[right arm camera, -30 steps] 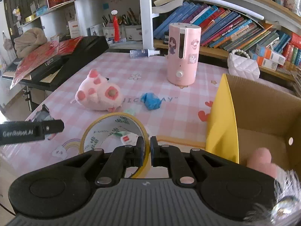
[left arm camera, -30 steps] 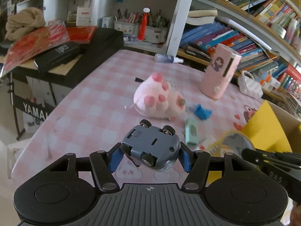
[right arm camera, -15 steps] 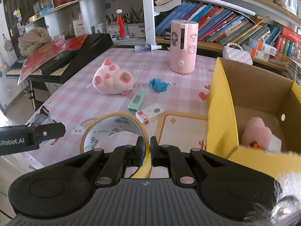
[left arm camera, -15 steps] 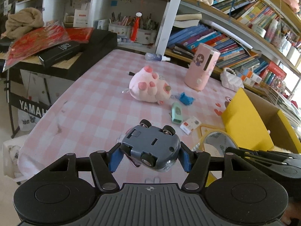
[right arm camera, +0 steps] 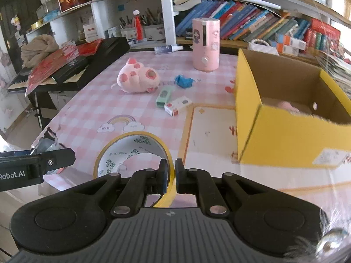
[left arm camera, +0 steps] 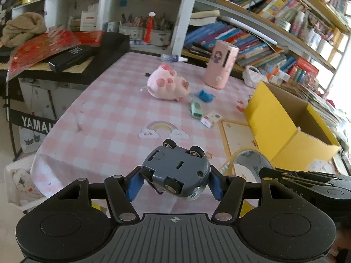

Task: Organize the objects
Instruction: 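Carry the toy car and tape roll over the yellow box with both tools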

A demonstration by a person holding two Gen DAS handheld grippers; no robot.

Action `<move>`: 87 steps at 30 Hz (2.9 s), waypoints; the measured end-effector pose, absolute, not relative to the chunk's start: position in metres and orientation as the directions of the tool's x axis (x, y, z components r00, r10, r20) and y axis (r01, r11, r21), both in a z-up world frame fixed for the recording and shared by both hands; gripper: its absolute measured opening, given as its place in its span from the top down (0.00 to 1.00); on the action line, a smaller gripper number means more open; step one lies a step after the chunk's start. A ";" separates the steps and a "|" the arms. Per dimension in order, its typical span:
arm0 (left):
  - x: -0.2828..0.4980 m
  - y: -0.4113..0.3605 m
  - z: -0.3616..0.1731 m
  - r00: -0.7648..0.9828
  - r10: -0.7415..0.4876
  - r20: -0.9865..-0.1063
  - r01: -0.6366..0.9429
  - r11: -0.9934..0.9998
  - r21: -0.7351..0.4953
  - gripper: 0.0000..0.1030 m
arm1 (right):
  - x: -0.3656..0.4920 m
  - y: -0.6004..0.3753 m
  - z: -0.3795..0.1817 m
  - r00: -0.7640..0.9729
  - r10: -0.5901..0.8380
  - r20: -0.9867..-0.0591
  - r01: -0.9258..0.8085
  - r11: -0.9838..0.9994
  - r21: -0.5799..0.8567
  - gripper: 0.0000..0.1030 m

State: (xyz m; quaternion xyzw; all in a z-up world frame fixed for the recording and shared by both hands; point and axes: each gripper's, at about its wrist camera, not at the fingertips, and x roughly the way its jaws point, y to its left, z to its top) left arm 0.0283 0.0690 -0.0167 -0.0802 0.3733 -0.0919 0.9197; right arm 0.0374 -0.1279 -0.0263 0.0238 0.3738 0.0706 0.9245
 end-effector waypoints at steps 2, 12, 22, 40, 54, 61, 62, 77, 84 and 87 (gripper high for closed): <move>0.021 0.068 -0.016 0.701 -0.240 -0.671 0.127 0.969 -0.213 0.41 | 0.027 -0.129 -0.027 0.712 0.141 -0.688 -0.098 0.990 0.102 0.93; -0.002 0.055 -0.019 0.672 -0.301 -0.677 0.218 0.954 -0.208 0.41 | -0.018 -0.140 -0.030 0.724 0.087 -0.685 -0.009 0.993 0.117 0.93; -0.012 0.024 -0.022 0.624 -0.395 -0.675 0.342 0.914 -0.218 0.41 | -0.055 -0.166 -0.033 0.722 -0.013 -0.692 0.127 0.985 0.114 0.93; -0.011 -0.051 -0.023 0.526 -0.524 -0.670 0.540 0.814 -0.213 0.41 | -0.096 -0.228 -0.034 0.688 -0.183 -0.702 0.353 0.930 0.103 0.93; 0.002 -0.080 -0.016 0.538 -0.533 -0.653 0.564 0.803 -0.191 0.41 | -0.083 -0.258 -0.028 0.691 -0.202 -0.694 0.377 0.920 0.108 0.93; 0.012 -0.093 -0.013 0.548 -0.533 -0.644 0.571 0.802 -0.178 0.41 | -0.071 -0.270 -0.026 0.693 -0.199 -0.693 0.373 0.921 0.108 0.93; 0.014 -0.095 -0.012 0.550 -0.534 -0.642 0.573 0.801 -0.175 0.41 | -0.068 -0.272 -0.025 0.692 -0.198 -0.694 0.373 0.921 0.109 0.93; 0.044 -0.143 0.022 0.640 -0.564 -0.522 0.614 0.784 -0.094 0.41 | -0.026 -0.317 0.006 0.760 -0.220 -0.612 0.357 0.928 0.109 0.93; 0.070 -0.172 0.032 0.679 -0.547 -0.490 0.596 0.800 -0.068 0.41 | 0.013 -0.353 0.026 0.801 -0.223 -0.555 0.330 0.939 0.099 0.93; 0.083 -0.185 0.031 0.692 -0.526 -0.494 0.577 0.814 -0.059 0.41 | 0.032 -0.370 0.032 0.816 -0.221 -0.534 0.317 0.944 0.092 0.93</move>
